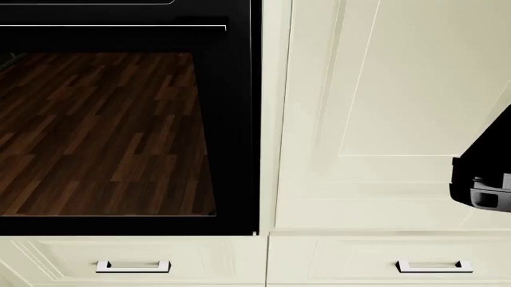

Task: Open the microwave door

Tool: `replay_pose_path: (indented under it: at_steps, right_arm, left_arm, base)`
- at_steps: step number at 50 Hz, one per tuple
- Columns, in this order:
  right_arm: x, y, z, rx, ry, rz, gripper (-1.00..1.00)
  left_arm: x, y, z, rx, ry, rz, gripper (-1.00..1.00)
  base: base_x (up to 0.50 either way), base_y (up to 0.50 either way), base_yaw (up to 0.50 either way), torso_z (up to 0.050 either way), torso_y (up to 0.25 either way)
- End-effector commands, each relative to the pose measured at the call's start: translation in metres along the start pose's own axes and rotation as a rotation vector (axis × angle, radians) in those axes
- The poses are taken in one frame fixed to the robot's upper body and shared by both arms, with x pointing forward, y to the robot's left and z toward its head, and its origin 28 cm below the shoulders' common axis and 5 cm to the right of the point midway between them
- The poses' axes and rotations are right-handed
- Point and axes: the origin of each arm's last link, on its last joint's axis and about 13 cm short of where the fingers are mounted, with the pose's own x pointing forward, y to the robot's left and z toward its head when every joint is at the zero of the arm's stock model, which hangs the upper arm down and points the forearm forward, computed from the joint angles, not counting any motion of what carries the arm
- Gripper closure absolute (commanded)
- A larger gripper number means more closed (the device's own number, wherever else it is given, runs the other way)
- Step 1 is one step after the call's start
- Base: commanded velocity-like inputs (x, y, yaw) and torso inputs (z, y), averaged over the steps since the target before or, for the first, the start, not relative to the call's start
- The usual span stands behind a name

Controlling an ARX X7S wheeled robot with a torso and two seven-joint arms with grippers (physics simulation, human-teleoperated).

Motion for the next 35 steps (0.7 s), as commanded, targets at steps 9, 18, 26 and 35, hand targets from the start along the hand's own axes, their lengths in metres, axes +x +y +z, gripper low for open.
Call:
replay_pose_path:
  at_steps: [9,18,26,35]
  right_arm:
    - [0.001,-0.001,-0.001,-0.004,0.002,0.001,-1.00]
    - [0.002,-0.001,-0.001,-0.009,0.002,0.003,-1.00]
    - [0.002,0.000,0.000,-0.011,0.001,0.005,-1.00]
    - [0.003,0.000,0.000,-0.014,0.002,0.005,-1.00]
  left_arm:
    - [0.015,-0.007,-0.012,0.037,0.037,-0.015,-1.00]
    - [0.021,-0.006,-0.017,0.054,0.050,-0.009,-1.00]
    - [0.030,-0.003,-0.026,0.064,0.075,0.015,-1.00]
    - [0.034,-0.002,-0.032,0.075,0.086,0.024,-1.00]
  base:
    - [0.00,0.00,0.00,0.000,0.000]
    - [0.00,0.00,0.00,0.000,0.000]
    - [0.00,0.00,0.00,0.000,0.000]
    - [0.00,0.00,0.00,0.000,0.000]
